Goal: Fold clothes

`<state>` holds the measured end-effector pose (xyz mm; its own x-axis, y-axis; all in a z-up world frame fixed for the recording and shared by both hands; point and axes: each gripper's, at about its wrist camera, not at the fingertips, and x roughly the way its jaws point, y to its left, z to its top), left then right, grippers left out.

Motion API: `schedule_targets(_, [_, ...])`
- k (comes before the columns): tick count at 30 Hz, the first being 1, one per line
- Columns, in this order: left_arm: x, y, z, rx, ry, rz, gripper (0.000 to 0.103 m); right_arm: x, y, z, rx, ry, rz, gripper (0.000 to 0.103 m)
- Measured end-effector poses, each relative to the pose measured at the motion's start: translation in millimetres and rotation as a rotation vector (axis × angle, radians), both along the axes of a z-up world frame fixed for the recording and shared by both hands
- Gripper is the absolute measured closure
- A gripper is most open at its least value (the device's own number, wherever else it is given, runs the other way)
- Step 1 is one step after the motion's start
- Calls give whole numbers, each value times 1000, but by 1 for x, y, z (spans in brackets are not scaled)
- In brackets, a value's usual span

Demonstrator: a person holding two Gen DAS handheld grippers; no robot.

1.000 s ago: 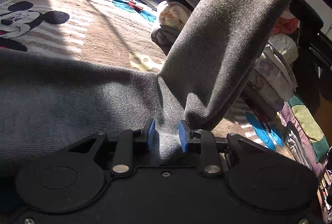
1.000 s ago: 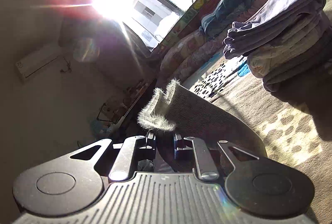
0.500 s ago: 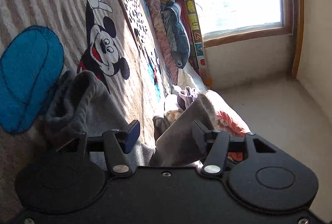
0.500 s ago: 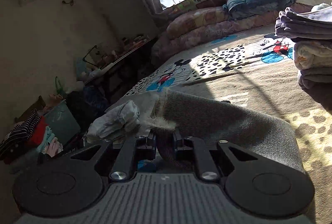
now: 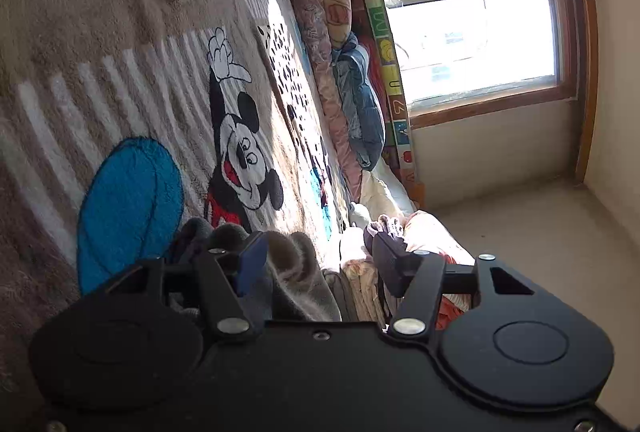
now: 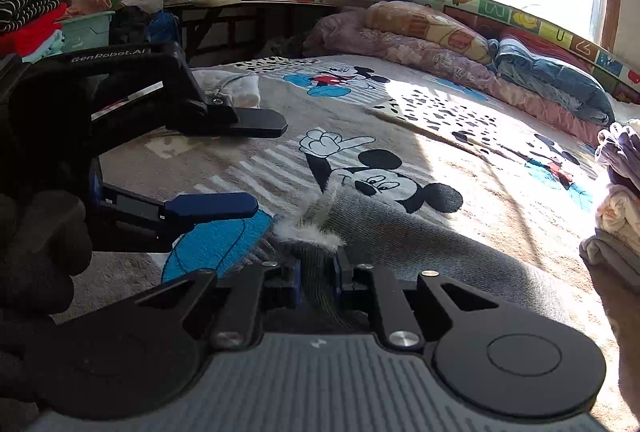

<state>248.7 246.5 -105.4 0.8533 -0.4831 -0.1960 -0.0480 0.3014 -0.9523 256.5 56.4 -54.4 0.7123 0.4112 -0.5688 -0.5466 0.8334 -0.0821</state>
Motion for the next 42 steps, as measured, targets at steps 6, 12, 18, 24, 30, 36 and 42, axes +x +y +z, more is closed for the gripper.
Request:
schedule_targets(6, [-6,1,6,77,-23,15,46,-13,26,-7,-117,-66,11,87])
schedule_targets(12, [-5,-3,13,136,-88,-13,46,-8,27,-31,-39,-11,-5,83])
schedule_targets(18, [-4,-10,20,201,-133,-25,46,-39,11,-15,66,-122,58,59])
schedule_targets(24, [-7,-26,32,341,-193,-41,46,-68,-46,12,165,-163,52,61])
schedule_targets(30, [-7,-87,49,753,-294,-145,56,-12,-156,12,278,-141,-251,70])
schedule_targets(36, [6,-125,29,1036,-268,-219,58,39,-175,-9,272,-71,-185,70])
schedule_targets(42, [20,-142,-6,1297,-111,-311,60,37,-141,-60,113,29,-1,70])
